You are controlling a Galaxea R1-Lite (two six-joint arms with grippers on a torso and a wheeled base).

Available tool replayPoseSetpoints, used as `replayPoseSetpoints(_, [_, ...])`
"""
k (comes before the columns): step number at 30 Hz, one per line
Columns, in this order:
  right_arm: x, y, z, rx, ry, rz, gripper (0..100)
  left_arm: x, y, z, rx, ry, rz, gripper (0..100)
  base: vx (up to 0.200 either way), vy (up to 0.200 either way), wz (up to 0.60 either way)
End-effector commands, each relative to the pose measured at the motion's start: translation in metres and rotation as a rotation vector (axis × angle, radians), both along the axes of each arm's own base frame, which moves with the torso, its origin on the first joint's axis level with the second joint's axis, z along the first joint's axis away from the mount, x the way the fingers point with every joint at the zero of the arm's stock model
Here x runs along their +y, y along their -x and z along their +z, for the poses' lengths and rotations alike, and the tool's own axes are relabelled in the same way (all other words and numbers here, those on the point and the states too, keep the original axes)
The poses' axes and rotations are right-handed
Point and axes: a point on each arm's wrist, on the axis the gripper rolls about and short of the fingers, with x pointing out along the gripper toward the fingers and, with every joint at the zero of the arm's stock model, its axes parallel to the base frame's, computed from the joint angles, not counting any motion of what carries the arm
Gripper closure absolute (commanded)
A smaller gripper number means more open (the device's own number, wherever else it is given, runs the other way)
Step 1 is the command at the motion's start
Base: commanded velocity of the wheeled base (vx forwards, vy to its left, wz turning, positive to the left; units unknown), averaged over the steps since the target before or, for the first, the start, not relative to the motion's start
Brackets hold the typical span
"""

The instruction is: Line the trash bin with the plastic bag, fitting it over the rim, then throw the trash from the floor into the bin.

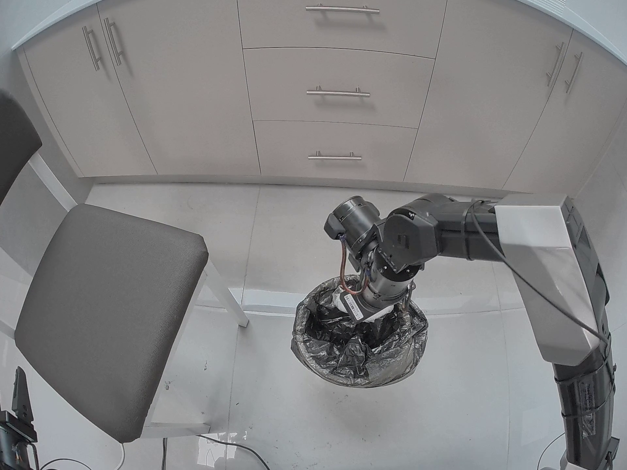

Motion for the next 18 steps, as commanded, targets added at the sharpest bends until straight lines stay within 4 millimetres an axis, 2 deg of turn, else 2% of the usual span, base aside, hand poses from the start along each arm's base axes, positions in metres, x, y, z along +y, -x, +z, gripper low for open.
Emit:
replayPoseSetpoints(1, [0.018, 0.008, -0.019, 0.026, 0.029, 0.049, 100, 0.0, -0.001, -0.005, 0.018, -0.003, 0.001, 0, 0.0, 0.0, 0.0])
replayPoseSetpoints(10, [0.035, 0.02, -0.037, 0.058, 0.067, 0.096, 100, 0.0, -0.001, -0.005, 0.017, -0.001, 0.001, 0, 0.0, 0.0, 0.0])
replayPoseSetpoints(18, [0.036, 0.017, -0.056, 0.08, 0.094, 0.111, 100, 0.0, -0.001, -0.005, 0.014, 0.007, 0.001, 0, 0.0, 0.0, 0.0])
